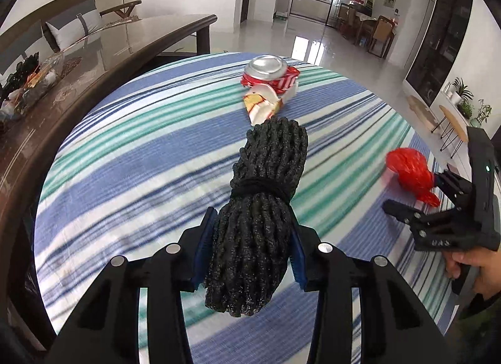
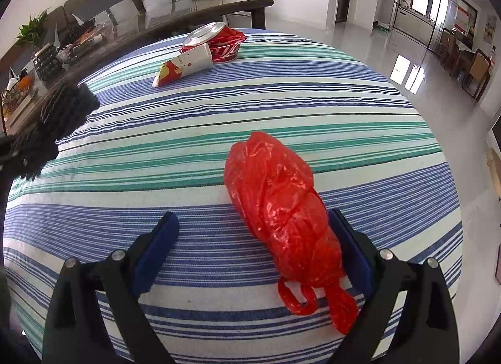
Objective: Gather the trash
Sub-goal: 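Grasp the black foam nets with the left tool and lift them while the right tool holds the red bag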
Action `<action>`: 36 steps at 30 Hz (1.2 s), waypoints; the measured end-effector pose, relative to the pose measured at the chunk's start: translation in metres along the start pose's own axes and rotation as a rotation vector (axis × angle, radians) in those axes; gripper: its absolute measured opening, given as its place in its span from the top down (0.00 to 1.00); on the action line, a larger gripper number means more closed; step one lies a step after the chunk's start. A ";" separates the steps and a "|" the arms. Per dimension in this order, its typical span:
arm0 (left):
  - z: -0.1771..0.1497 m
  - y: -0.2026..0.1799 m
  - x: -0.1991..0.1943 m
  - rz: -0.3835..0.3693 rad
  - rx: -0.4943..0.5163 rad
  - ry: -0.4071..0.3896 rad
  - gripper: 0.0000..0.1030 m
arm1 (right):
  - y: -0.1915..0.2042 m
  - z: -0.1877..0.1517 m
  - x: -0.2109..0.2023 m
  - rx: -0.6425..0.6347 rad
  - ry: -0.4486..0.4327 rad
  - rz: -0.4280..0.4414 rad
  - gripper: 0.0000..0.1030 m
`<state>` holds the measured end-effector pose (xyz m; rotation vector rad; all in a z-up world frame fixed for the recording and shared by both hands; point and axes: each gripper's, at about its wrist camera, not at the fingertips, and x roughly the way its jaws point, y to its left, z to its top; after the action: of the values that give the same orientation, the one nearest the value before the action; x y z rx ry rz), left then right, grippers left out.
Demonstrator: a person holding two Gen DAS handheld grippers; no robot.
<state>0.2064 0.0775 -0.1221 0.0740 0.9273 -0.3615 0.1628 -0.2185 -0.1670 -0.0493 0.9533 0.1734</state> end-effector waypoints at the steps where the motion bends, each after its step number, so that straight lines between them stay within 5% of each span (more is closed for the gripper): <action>1: -0.009 -0.006 -0.002 0.003 0.001 -0.005 0.57 | 0.000 0.000 0.000 0.000 0.000 0.000 0.11; 5: -0.032 -0.023 -0.002 0.040 0.010 -0.007 0.43 | 0.000 0.000 0.000 0.000 0.000 0.000 0.11; 7: -0.039 -0.025 0.001 0.045 0.010 -0.001 0.24 | 0.000 0.000 0.000 0.001 0.000 0.001 0.11; 15: -0.046 -0.028 0.020 0.091 0.064 0.051 0.05 | 0.000 0.000 0.000 0.001 0.000 0.001 0.11; 36: -0.047 -0.026 0.020 0.092 0.052 0.047 0.04 | 0.000 0.000 0.000 0.001 0.000 0.001 0.11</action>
<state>0.1722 0.0583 -0.1640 0.1728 0.9574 -0.2992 0.1631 -0.2185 -0.1674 -0.0479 0.9530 0.1736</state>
